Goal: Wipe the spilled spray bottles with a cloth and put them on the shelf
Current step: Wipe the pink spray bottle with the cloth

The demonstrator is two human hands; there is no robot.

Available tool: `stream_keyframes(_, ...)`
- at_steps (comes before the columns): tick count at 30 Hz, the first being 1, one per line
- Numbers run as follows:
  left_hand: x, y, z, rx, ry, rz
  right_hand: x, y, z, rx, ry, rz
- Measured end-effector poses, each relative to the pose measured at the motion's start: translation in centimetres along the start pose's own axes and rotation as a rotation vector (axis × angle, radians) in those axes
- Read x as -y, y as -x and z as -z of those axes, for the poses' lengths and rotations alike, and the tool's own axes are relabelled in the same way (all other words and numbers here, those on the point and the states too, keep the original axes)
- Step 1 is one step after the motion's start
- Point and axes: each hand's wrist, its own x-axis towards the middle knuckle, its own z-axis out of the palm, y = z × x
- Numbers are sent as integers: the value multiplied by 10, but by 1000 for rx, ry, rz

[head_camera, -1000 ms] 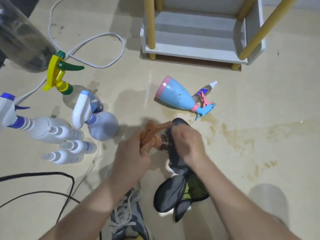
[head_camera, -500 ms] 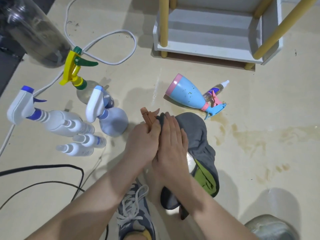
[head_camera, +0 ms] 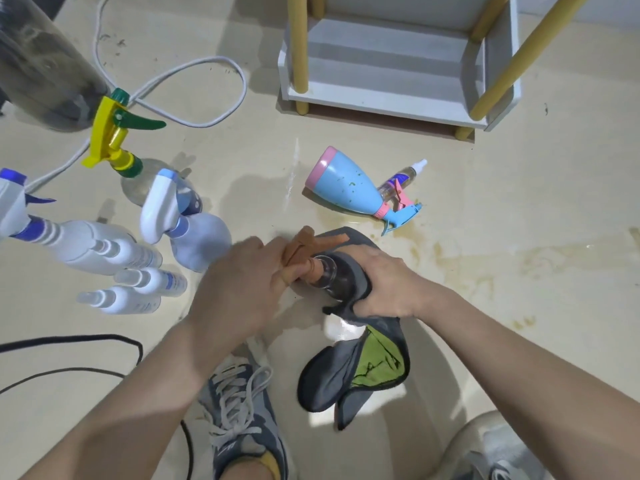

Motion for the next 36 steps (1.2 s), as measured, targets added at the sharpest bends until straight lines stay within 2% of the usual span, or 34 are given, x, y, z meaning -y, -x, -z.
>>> stream_keyframes(1, 1, 1, 4, 51, 8, 47, 0, 1, -5, -16, 5, 21)
stream_keyframes(2, 1, 2, 7, 118, 135, 122, 1, 2, -12, -67, 14, 44)
stream_keyframes(5, 2, 2, 22, 355, 888, 458, 1, 9, -47, -330, 135, 122)
stream_keyframes(6, 4, 2, 25, 398, 1037, 556, 2, 10, -57, -388, 178, 140)
stream_keyframes(8, 9, 3, 27, 402, 1115, 695, -1, 7, -62, -448, 163, 187)
stream_keyframes(11, 9, 3, 20, 323, 1092, 774, 0, -2, -50, -521, -20, 227)
stream_keyframes(13, 12, 4, 18, 334, 1173, 818, 8, -4, -48, -583, -121, 179)
stream_keyframes(15, 17, 6, 19, 378, 1260, 850, 12, -5, -53, -576, -213, -1)
stream_keyframes(17, 20, 10, 20, 359, 1329, 855, 14, -8, -49, -526, -444, -288)
stream_keyframes(19, 21, 14, 17, 295, 1314, 818, 14, -3, -39, -500, -849, -472)
stream_keyframes(21, 19, 17, 16, 241, 1241, 748, 25, 14, -23, -571, -1115, -466)
stream_keyframes(22, 18, 17, 14, 216, 1201, 704, 37, 24, -16, -594, -1153, -409)
stream_keyframes(26, 2, 21, 20, 192, 1025, 443, 104, 46, -24, -435, -1015, -79)
stream_keyframes(29, 0, 26, 18, 126, 888, 353, 128, 21, -63, -437, -491, 87)
stream_keyframes(31, 6, 31, 11, 54, 751, 345, 112, -2, -74, -503, -254, 19)
stream_keyframes(33, 6, 36, 6, 34, 700, 359, 88, -21, -75, -652, -54, -40)
stream_keyframes(34, 4, 37, 5, 27, 702, 365, 76, -27, -72, -677, -27, -123)
stream_keyframes(36, -3, 37, 8, 24, 705, 375, 55, -29, -54, -602, -247, -392)
